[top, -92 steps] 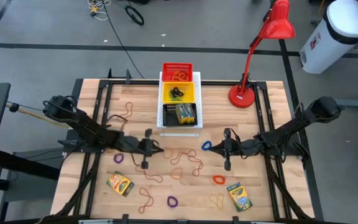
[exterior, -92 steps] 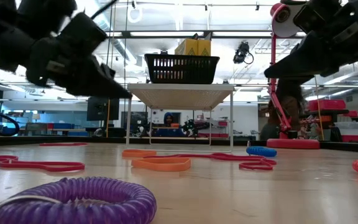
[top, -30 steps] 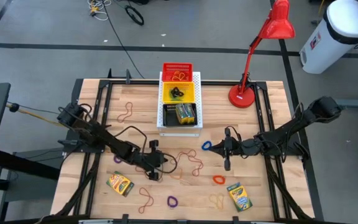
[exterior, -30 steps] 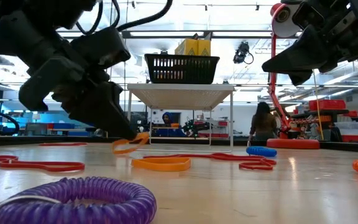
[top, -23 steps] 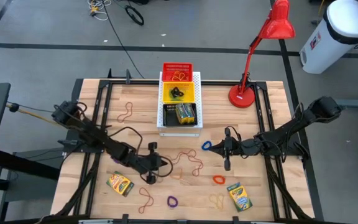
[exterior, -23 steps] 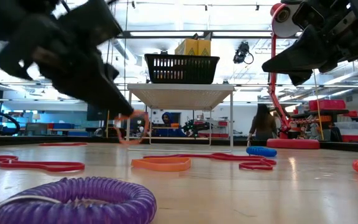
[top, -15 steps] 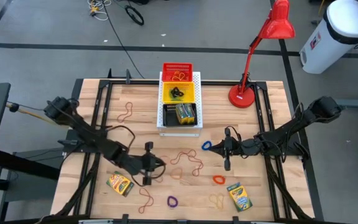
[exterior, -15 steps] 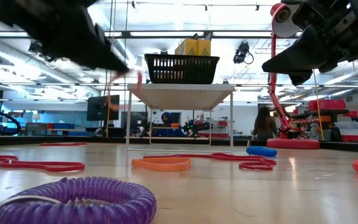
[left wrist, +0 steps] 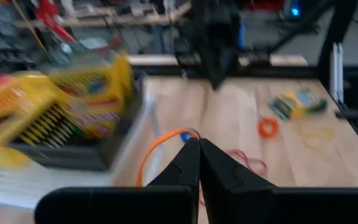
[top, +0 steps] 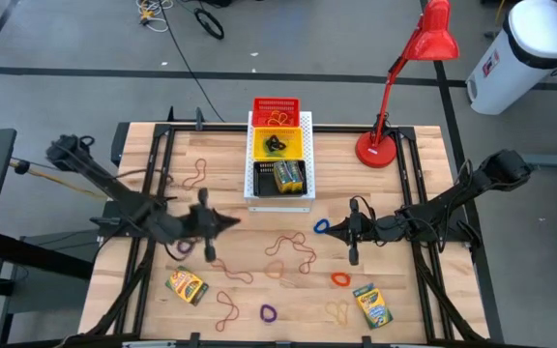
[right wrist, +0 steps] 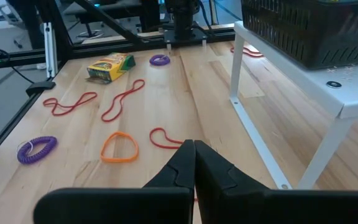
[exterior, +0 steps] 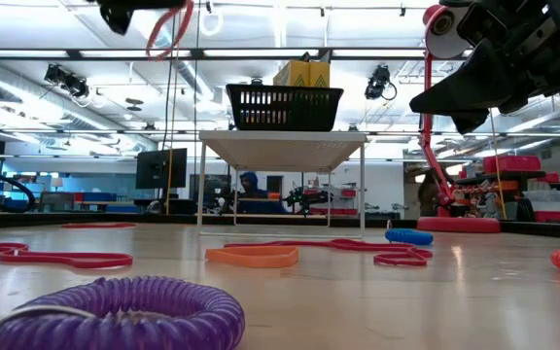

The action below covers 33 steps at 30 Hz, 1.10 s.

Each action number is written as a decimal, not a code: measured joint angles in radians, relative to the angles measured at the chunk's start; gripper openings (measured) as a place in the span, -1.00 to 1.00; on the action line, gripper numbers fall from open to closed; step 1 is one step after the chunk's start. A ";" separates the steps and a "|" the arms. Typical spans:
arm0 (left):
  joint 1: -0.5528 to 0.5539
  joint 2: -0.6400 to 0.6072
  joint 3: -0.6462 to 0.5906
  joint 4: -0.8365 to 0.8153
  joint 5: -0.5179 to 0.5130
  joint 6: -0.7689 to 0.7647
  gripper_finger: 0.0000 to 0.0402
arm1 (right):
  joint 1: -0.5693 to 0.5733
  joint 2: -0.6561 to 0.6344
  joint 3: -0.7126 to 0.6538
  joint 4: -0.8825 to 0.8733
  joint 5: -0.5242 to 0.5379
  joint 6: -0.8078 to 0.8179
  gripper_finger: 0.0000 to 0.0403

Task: Pick & Place Office Desk Supplies
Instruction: Put the orange rubber band into the red bin on the shelf

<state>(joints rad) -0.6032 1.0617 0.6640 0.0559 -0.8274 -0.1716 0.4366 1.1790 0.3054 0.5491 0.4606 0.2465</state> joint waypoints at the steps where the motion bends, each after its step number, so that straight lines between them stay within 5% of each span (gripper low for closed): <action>1: 0.009 -0.025 0.000 0.000 -0.012 0.019 -0.97 | 0.000 0.000 0.000 0.000 0.000 0.000 -0.98; 6: 0.082 -0.129 0.001 -0.002 -0.038 0.117 -0.97 | 0.000 0.000 0.000 0.000 0.000 0.000 -0.98; 11: 0.268 -0.174 0.001 0.000 0.008 0.181 -0.97 | 0.000 0.000 0.000 0.000 0.000 0.000 -0.98; 16: 0.573 -0.177 0.001 0.077 0.220 0.214 -0.97 | 0.000 0.000 0.000 0.000 0.000 0.000 -0.98; 25: 1.079 0.020 0.136 0.189 0.801 0.105 -0.97 | 0.000 0.000 0.000 0.000 0.000 0.000 -0.98; 33: 1.203 0.302 0.403 0.125 0.893 0.129 -0.97 | 0.000 0.000 0.000 0.000 0.000 0.000 -0.98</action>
<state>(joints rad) 0.5994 1.3634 1.0670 0.1809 0.0658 -0.0429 0.4365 1.1786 0.3054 0.5491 0.4609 0.2464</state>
